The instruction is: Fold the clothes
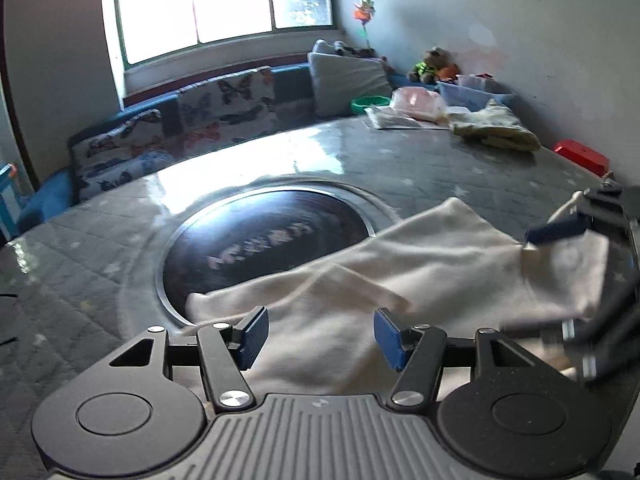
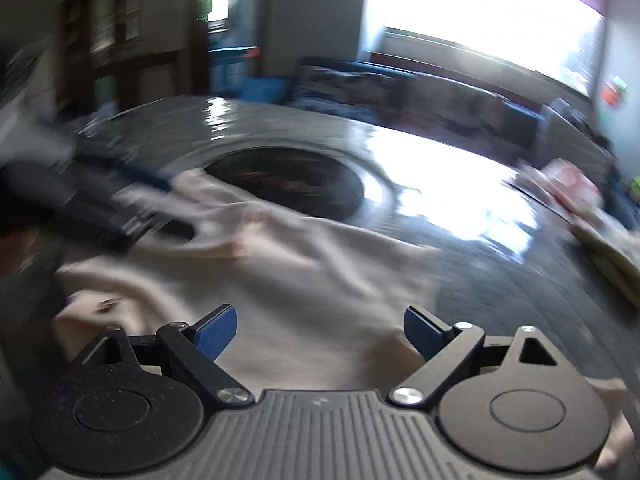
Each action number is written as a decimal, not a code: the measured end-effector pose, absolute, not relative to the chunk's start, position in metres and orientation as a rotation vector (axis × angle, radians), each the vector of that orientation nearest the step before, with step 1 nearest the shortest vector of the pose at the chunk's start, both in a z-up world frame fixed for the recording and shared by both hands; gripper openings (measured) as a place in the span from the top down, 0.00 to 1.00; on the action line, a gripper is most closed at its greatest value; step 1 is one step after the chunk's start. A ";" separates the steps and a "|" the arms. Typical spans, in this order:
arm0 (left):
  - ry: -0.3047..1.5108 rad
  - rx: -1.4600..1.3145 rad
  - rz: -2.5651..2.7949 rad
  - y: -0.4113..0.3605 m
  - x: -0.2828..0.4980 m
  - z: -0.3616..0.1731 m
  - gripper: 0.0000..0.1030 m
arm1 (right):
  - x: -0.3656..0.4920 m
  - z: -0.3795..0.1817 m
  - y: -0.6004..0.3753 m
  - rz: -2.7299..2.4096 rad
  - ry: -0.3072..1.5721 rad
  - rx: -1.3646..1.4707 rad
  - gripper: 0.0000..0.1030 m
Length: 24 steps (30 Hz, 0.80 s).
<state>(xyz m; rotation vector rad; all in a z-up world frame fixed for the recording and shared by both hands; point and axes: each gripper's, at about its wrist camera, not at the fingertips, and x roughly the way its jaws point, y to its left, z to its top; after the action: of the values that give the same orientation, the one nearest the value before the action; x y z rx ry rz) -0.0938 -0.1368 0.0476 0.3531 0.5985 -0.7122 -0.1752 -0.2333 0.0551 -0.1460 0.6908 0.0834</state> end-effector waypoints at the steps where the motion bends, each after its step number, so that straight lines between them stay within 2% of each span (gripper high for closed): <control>1: 0.600 0.357 -0.712 -0.133 -0.095 0.049 0.40 | -0.175 0.054 -0.224 0.108 0.685 -0.175 0.10; 7: 0.576 0.413 -0.782 -0.117 -0.127 0.051 0.40 | -0.185 0.043 -0.186 0.217 0.714 -0.316 0.11; 10: 0.554 0.400 -0.858 -0.111 -0.149 0.054 0.40 | -0.195 0.048 -0.187 0.203 0.699 -0.316 0.18; 12: 0.545 0.406 -0.916 -0.110 -0.162 0.055 0.40 | -0.199 0.054 -0.190 0.209 0.711 -0.273 0.27; 14: 0.543 0.434 -0.948 -0.113 -0.170 0.051 0.40 | -0.204 0.056 -0.187 0.234 0.721 -0.260 0.45; 15: 0.543 0.451 -0.956 -0.114 -0.173 0.048 0.41 | -0.206 0.056 -0.185 0.248 0.724 -0.257 0.47; 16: 0.546 0.464 -0.964 -0.116 -0.176 0.045 0.44 | -0.208 0.057 -0.183 0.264 0.726 -0.259 0.53; 17: 0.554 0.471 -0.972 -0.116 -0.177 0.042 0.52 | -0.211 0.057 -0.181 0.279 0.728 -0.261 0.60; 19: 0.560 0.490 -0.982 -0.117 -0.179 0.037 0.61 | -0.217 0.057 -0.176 0.310 0.726 -0.270 0.62; 21: 0.560 0.513 -0.987 -0.119 -0.181 0.033 0.78 | -0.223 0.056 -0.169 0.325 0.716 -0.298 0.65; 24: 0.538 0.543 -0.971 -0.119 -0.183 0.028 0.92 | -0.223 0.053 -0.162 0.337 0.717 -0.330 0.68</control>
<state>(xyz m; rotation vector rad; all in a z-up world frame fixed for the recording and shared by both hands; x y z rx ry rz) -0.1835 -0.1193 0.0284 0.5428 0.5376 -0.9708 -0.2228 -0.1623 0.0533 -0.3295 0.7167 0.3373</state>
